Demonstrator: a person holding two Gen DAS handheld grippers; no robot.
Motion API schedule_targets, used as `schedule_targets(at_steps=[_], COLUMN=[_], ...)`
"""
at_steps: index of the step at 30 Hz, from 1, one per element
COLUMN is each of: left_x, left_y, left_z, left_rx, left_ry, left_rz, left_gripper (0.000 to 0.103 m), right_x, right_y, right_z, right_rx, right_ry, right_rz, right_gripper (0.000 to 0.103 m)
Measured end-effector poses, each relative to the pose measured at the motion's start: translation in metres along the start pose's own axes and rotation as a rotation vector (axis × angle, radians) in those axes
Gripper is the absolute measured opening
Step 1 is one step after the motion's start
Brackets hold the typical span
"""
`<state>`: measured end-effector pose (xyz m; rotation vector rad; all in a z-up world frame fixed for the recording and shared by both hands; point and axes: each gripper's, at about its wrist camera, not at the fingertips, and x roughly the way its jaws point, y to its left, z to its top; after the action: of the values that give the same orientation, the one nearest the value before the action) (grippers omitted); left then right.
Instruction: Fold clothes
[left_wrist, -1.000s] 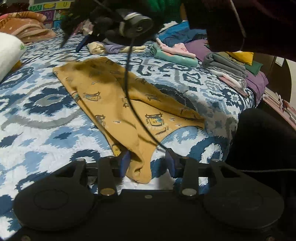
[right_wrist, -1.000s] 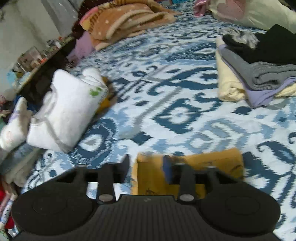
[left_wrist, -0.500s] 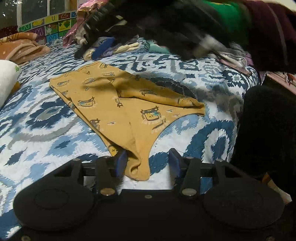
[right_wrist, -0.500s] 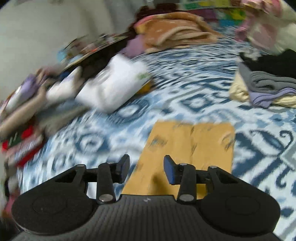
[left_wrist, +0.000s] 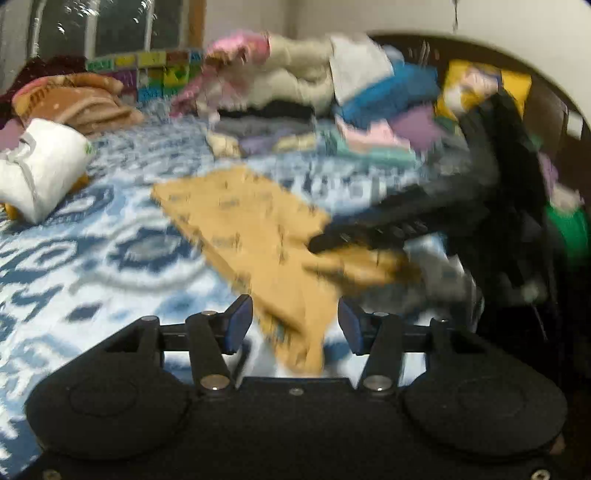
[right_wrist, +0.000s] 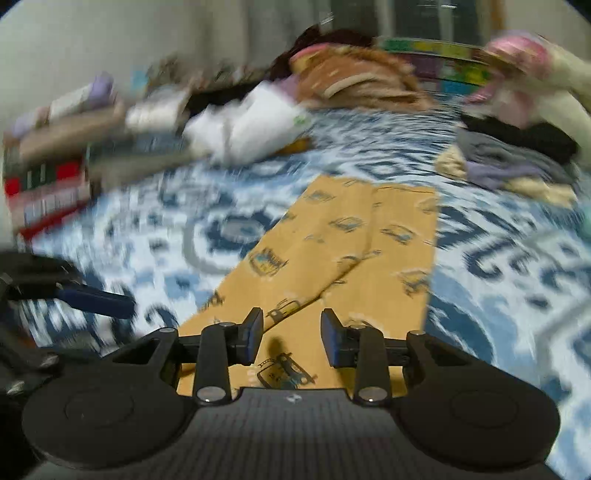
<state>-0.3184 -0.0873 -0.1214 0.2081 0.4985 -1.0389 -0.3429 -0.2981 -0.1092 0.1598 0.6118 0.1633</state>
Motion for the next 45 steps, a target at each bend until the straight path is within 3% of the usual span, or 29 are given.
schedule_targets(at_steps=[5,6,8,9,12,15,21,25,27,29,32,33,36,39,41,42,44,45], left_x=[0.043,0.052,0.050,0.045,0.025,0.022,0.025,0.020,0.018,0.018,0.017,0.016,0.007,-0.004,0.009,0.010,0.003,-0.002], left_y=[-0.016,-0.019,-0.027,-0.027,-0.010,0.014,0.043,0.052,0.057,0.060,0.057,0.054,0.049,0.045,0.049,0.052,0.057,0.059], left_z=[-0.009,-0.011,-0.014,-0.011,-0.006,-0.008,-0.030,-0.039,-0.043,-0.047,-0.046,-0.044,-0.039,-0.036,-0.045,-0.051,-0.049,-0.045], left_rx=[0.064,0.078,0.161,0.144,-0.014,-0.238,-0.731,-0.932,-0.998,-1.034,-1.016,-0.986,-0.980,-0.991,-0.996,-1.009,-1.022,-1.009], left_ry=[0.148,0.181,0.174,0.181,0.132,0.137,0.130,0.092,0.085,0.085,0.086,0.087,0.069,0.052,0.125,0.126,0.125,0.113], left_rz=[0.036,0.043,0.060,0.064,0.064,0.070,-0.062,-0.078,-0.061,-0.037,-0.015,0.000,0.026,0.020,0.052,0.034,0.008,0.012], left_gripper=[0.049,0.050,0.051,0.051,0.051,0.051,0.050,0.049,0.034,0.025,0.022,0.008,0.004,0.004,0.008,0.017,0.026,0.044], right_x=[-0.039,-0.043,-0.047,-0.048,-0.053,-0.055,-0.041,-0.035,-0.029,-0.027,-0.024,-0.023,-0.024,-0.037,-0.034,-0.034,-0.040,-0.044], right_y=[-0.049,-0.061,-0.085,-0.096,-0.113,-0.117,-0.111,-0.105,-0.102,-0.102,-0.103,-0.103,-0.103,-0.101,-0.099,-0.102,-0.104,-0.105], right_z=[-0.032,-0.043,-0.063,-0.072,-0.087,-0.093,-0.095,-0.093,-0.094,-0.096,-0.101,-0.102,-0.099,-0.097,-0.098,-0.102,-0.097,-0.094], right_rx=[0.293,0.355,0.469,0.523,0.655,0.705,0.773,0.798,0.815,0.832,0.850,0.848,0.835,0.830,0.775,0.786,0.797,0.802], right_ry=[-0.118,-0.113,-0.091,-0.082,-0.108,-0.113,-0.085,-0.073,-0.069,-0.070,-0.075,-0.075,-0.075,-0.050,0.027,0.014,0.008,0.005], right_rz=[-0.055,-0.055,-0.049,-0.030,0.056,0.126,0.203,0.225,0.241,0.221,0.204,0.206,0.210,0.197,0.152,0.168,0.174,0.178], right_gripper=[0.037,0.038,0.038,0.038,0.038,0.049,0.049,0.047,0.043,0.029,0.013,0.012,0.009,0.008,0.007,0.008,0.022,0.027])
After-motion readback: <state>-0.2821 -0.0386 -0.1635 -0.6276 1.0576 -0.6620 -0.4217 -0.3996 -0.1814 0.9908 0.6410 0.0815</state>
